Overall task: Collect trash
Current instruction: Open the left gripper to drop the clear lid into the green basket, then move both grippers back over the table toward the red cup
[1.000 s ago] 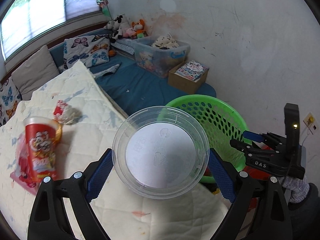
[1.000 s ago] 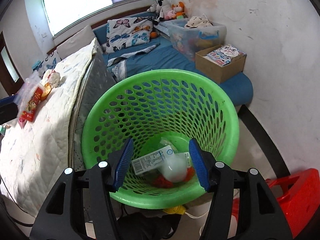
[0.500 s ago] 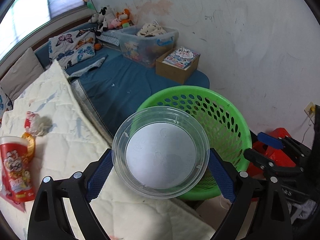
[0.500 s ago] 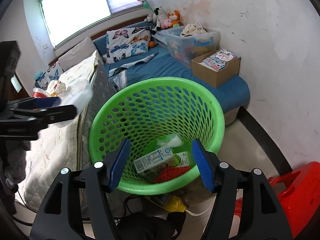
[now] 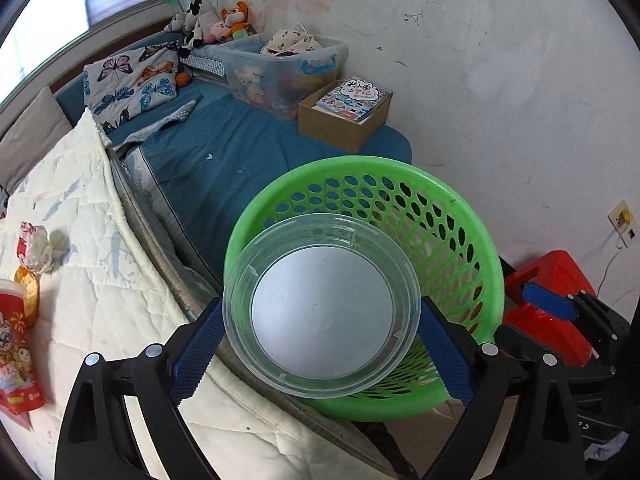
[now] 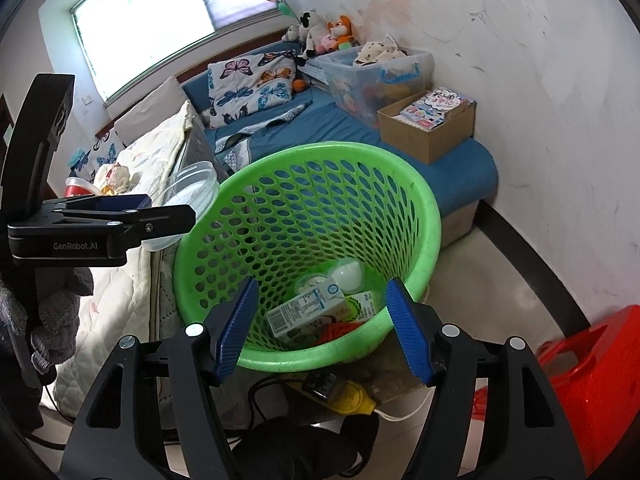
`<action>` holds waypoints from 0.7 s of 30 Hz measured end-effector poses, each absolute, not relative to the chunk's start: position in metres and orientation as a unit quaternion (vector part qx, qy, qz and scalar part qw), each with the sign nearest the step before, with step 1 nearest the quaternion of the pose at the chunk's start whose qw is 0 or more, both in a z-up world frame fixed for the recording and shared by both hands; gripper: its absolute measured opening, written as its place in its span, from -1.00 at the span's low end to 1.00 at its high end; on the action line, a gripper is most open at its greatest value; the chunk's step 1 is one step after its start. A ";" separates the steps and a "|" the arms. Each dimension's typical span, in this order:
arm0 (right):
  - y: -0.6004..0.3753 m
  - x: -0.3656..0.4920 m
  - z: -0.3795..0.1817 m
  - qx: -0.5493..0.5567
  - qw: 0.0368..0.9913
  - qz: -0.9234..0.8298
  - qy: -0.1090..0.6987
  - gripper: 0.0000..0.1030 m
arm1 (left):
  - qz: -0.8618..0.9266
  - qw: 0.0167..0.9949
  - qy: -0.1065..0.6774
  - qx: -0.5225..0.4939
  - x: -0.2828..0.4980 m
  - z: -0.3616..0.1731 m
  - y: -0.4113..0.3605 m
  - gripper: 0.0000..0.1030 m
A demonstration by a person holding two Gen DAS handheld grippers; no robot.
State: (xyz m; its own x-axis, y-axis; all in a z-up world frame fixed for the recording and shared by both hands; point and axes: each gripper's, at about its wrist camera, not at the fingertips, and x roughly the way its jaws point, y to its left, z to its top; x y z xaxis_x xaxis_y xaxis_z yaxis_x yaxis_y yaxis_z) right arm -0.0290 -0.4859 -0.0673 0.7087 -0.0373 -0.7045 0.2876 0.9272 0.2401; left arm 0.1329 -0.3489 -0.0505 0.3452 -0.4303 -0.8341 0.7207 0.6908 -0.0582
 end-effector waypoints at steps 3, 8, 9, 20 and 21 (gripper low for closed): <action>-0.486 -0.029 -0.067 0.170 0.909 -0.089 0.370 0.29 | -0.361 0.805 0.447 0.151 0.133 -0.050 -0.346 0.76; -0.482 -0.030 -0.066 0.171 0.910 -0.085 0.367 0.30 | -0.369 0.805 0.445 0.134 0.130 -0.049 -0.339 0.83; -0.481 -0.031 -0.066 0.172 0.910 -0.085 0.367 0.30 | -0.371 0.805 0.443 0.134 0.129 -0.048 -0.338 0.83; -0.470 -0.031 -0.053 0.161 0.916 -0.075 0.359 0.30 | -0.367 0.821 0.420 0.119 0.119 -0.026 -0.311 0.83; -0.468 -0.030 -0.052 0.159 0.917 -0.072 0.358 0.30 | -0.363 0.824 0.417 0.121 0.118 -0.024 -0.306 0.83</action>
